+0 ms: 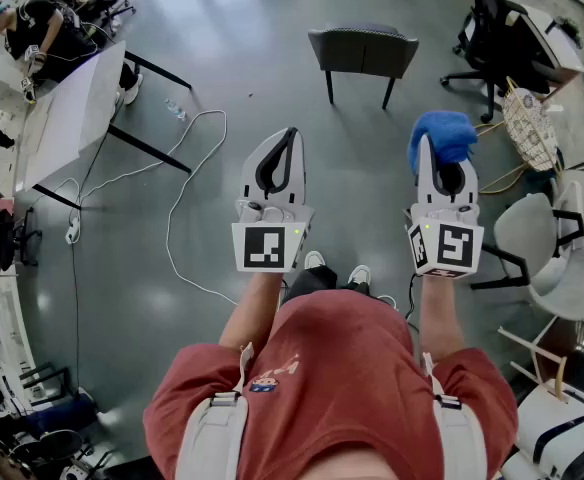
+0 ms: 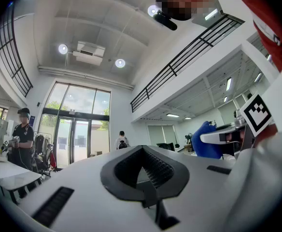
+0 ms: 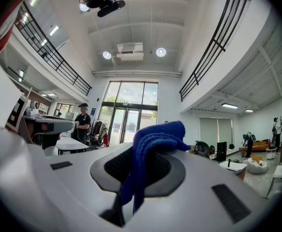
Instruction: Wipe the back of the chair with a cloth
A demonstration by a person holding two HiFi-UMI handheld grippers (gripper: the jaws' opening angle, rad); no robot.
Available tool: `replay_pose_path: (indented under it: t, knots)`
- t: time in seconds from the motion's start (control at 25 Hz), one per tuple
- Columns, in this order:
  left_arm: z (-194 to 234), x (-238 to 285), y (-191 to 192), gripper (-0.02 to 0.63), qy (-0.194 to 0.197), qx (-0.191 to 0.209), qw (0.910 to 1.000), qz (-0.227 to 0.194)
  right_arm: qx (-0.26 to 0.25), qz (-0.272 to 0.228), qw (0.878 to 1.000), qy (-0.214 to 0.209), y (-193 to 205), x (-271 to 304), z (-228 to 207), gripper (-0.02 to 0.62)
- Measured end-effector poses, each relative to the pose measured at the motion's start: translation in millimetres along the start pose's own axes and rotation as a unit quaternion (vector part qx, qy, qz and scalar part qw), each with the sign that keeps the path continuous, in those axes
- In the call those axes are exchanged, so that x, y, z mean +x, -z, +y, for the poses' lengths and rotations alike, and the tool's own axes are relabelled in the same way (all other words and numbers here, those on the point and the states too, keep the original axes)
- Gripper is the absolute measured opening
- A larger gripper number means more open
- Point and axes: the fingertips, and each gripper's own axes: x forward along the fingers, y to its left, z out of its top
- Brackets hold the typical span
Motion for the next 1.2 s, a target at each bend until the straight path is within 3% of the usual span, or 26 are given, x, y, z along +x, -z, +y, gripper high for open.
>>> replay_pose_path:
  t: [0.28,0.64,0.88,1.2]
  knots:
    - [0,6,2,0.011,0.004,0.01,0.9998,-0.015,-0.001,0.003,1.0,-0.006,7,7,4,0.058]
    - [11,19,10,0.011,0.01,-0.006,0.9998,-0.016,-0.001,0.013,1.0,-0.005,13,23,10,0.058]
    - [35,27,20,0.011,0.014,-0.005,0.9998,-0.011,0.013,0.002,1.0,0.007,14,42,19,0.059]
    - [81,36,34,0.011,0.032,-0.017,0.9993,-0.011,-0.004,0.012,1.0,0.02,17,74,53,0.059]
